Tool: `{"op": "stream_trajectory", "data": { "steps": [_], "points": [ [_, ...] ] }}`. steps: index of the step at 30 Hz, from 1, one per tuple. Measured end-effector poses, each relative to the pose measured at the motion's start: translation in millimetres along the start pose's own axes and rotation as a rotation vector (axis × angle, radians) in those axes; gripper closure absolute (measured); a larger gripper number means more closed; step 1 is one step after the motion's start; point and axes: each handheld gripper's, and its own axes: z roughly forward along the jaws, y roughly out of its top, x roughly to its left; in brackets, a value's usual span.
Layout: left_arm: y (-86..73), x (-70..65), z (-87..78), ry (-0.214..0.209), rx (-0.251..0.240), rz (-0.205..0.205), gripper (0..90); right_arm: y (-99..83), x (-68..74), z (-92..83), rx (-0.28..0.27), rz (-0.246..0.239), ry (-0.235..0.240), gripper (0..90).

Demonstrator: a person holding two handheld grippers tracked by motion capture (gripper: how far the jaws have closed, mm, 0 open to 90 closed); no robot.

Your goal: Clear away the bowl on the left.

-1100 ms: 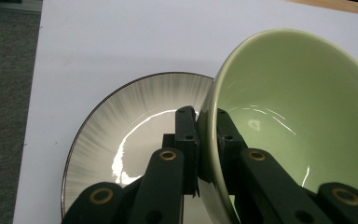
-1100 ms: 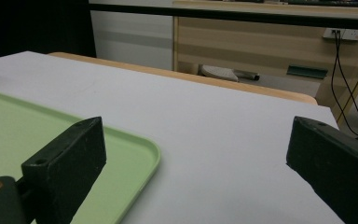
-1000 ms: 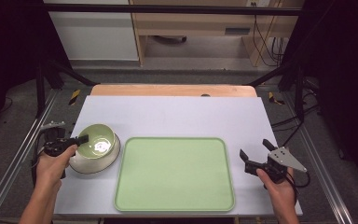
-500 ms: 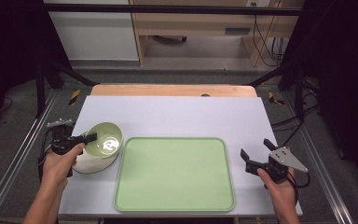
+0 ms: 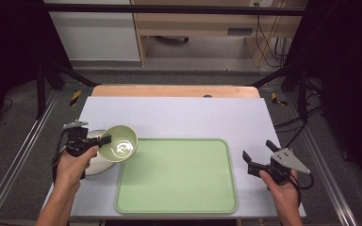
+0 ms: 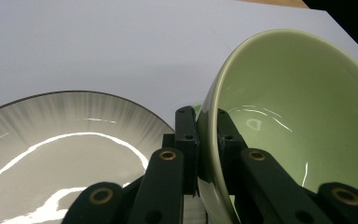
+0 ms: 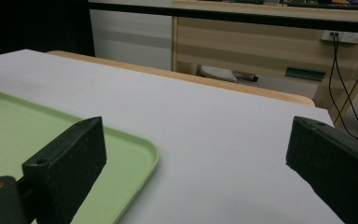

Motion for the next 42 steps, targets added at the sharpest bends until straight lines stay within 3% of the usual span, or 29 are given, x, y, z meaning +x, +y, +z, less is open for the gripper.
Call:
{"op": "stream_trajectory", "data": {
  "steps": [22,42],
  "points": [
    [-6.0,-33.0,22.3,-0.064,0.034,0.049,83.2,-0.4,0.0,0.7,0.007,-0.004,0.000,5.2],
    [-8.7,-51.6,36.8,-0.102,0.068,0.077,83.2,-0.6,-1.6,0.0,0.007,-0.006,0.000,5.2]
  ]
}}
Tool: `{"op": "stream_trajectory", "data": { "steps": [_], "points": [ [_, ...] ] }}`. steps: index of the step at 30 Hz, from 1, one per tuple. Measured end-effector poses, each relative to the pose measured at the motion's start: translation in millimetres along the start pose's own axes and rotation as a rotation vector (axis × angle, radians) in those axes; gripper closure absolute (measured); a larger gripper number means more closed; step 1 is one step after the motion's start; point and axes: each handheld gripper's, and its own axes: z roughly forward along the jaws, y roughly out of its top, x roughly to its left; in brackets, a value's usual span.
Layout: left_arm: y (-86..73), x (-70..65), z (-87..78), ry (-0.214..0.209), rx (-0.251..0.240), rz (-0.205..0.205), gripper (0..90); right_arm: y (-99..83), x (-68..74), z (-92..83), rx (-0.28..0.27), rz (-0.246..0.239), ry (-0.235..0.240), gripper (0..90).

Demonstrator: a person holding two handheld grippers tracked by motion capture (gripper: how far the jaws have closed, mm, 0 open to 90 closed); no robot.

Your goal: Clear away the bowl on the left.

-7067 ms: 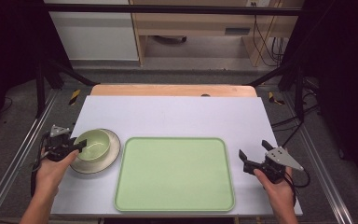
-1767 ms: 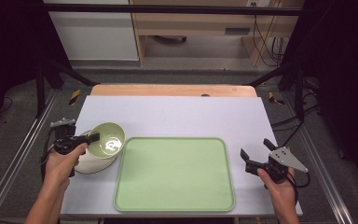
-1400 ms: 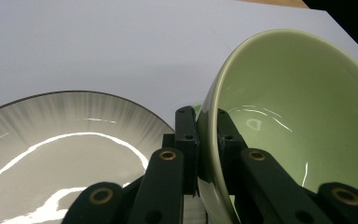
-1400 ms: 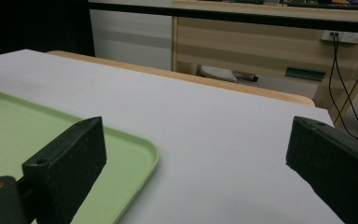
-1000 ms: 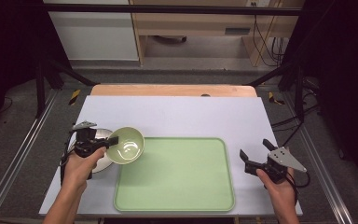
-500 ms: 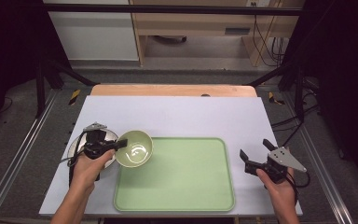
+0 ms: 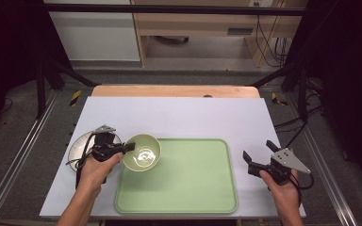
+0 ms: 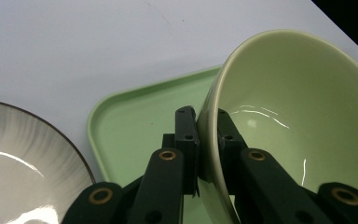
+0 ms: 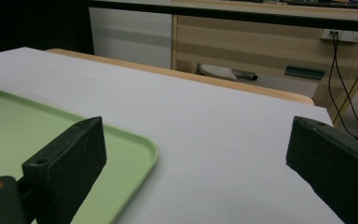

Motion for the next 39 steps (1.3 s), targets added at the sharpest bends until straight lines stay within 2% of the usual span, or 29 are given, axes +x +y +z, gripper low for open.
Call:
{"op": "stream_trajectory", "data": {
  "steps": [14,30,39],
  "points": [
    [3.6,-15.6,11.3,-0.029,0.031,0.018,83.2,0.1,0.4,0.3,0.002,0.008,0.002,5.2],
    [4.7,-41.9,31.4,-0.065,0.102,0.068,83.2,-0.5,1.2,1.4,0.004,0.009,0.005,5.1],
    [4.6,-54.9,42.9,-0.078,0.122,0.089,83.2,-0.9,1.3,2.0,0.004,0.008,0.007,5.0]
  ]
}}
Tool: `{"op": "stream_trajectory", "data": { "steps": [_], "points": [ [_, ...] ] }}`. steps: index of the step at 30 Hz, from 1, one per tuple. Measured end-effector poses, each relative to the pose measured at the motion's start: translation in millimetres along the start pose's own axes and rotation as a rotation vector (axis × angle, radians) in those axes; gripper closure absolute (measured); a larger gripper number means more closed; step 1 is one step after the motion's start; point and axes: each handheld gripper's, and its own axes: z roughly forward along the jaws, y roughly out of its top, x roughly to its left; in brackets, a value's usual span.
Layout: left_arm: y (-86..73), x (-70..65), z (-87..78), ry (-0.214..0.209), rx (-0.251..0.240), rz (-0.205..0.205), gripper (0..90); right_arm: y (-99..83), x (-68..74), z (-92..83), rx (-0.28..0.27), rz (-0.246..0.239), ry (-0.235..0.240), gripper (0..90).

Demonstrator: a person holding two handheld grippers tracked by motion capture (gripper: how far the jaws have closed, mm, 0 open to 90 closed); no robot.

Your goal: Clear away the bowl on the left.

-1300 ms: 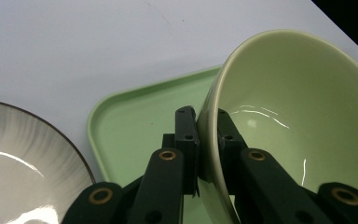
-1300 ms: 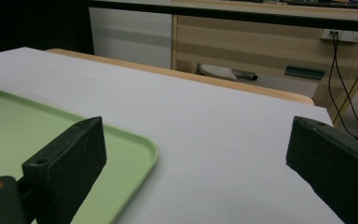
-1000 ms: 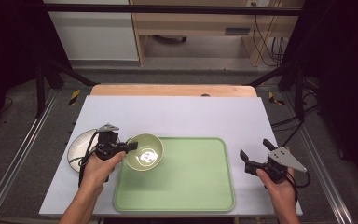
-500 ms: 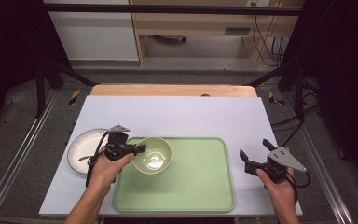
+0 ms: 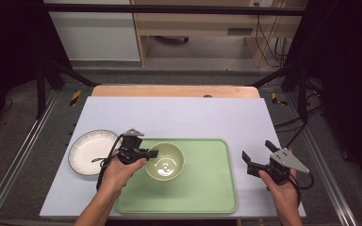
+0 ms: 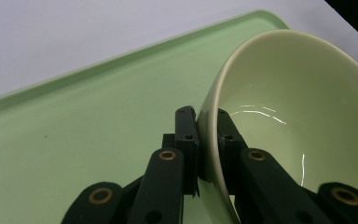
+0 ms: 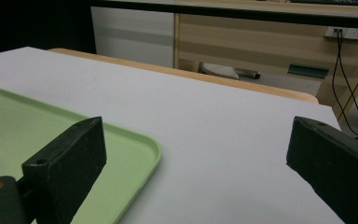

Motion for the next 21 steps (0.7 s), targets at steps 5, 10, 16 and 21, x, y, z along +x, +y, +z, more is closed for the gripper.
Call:
{"op": "stream_trajectory", "data": {
  "steps": [5,10,16,21],
  "points": [
    [-0.2,-4.2,5.1,-0.010,0.003,-0.003,83.2,0.0,0.0,0.1,0.002,0.003,0.001,5.1],
    [-0.1,-7.4,8.0,-0.015,0.013,0.006,83.2,0.2,0.1,0.0,0.001,0.005,0.000,5.1],
    [-1.7,-10.1,13.8,-0.024,0.024,0.012,83.2,0.8,-0.3,-0.8,0.001,0.004,0.001,5.1],
    [-1.4,-9.4,15.8,-0.017,0.032,0.011,83.2,0.9,-1.2,-1.2,-0.001,0.005,-0.001,5.1]
  ]
}}
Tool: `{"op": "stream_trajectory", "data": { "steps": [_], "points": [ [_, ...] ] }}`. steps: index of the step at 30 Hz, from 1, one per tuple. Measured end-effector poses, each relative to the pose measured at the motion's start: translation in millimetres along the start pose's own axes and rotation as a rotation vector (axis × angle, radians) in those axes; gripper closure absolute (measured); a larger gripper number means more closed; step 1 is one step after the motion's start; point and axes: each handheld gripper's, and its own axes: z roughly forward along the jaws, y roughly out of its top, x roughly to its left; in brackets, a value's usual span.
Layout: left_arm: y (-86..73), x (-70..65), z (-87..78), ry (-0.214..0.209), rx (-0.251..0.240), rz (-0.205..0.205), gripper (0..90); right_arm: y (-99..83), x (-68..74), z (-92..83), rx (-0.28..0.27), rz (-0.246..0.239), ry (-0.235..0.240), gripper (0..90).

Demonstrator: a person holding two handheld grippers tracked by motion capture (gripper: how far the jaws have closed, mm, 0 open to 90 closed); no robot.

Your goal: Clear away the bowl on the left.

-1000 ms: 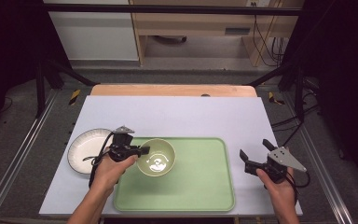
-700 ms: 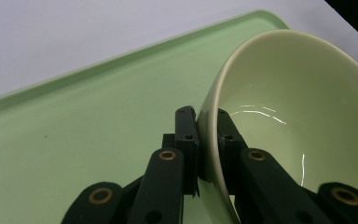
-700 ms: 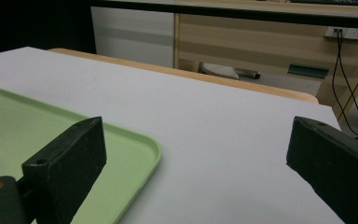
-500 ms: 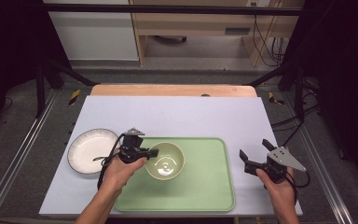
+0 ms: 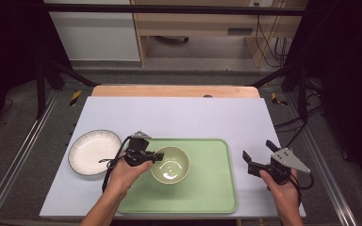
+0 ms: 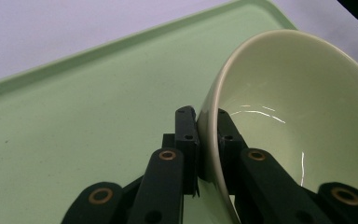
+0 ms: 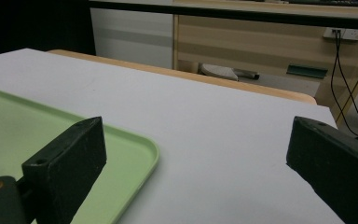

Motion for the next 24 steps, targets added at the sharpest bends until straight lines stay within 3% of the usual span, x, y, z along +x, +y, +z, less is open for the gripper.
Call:
{"op": "stream_trajectory", "data": {
  "steps": [24],
  "points": [
    [-10.9,12.2,5.4,-0.001,0.037,-0.022,83.1,-0.3,1.6,1.0,0.004,-0.005,0.003,5.1]
  ]
}}
